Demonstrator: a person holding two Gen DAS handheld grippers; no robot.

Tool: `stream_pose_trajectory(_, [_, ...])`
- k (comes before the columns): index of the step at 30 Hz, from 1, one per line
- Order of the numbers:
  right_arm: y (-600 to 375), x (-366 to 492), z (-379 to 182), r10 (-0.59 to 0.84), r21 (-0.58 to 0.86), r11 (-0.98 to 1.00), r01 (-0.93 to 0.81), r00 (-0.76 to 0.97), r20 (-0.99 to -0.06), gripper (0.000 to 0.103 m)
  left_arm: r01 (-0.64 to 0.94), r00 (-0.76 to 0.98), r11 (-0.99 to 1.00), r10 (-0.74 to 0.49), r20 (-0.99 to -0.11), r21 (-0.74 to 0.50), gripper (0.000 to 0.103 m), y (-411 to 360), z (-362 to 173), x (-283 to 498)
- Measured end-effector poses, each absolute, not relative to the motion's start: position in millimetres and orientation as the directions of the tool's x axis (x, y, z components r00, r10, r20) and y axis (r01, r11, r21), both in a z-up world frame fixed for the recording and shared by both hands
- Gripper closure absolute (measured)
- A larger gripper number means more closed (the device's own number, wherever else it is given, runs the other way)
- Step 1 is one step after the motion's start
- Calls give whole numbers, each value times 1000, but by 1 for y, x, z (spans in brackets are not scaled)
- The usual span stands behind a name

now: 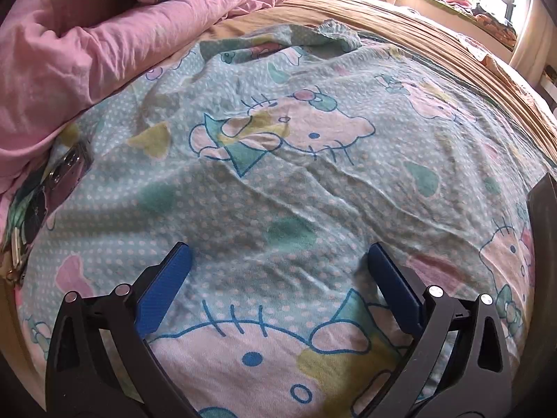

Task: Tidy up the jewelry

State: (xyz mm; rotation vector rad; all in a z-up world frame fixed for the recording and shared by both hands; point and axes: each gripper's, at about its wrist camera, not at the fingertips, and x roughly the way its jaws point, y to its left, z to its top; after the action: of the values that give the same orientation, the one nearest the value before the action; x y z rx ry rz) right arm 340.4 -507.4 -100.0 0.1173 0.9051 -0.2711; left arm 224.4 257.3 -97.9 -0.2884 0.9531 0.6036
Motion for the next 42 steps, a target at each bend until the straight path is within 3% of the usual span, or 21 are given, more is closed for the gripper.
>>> stream_pose_trajectory(42, [-508,341,-100,-182,-12,960,281,587,-789,4,-599,433,800,351,-830,27,8,257,-98,224])
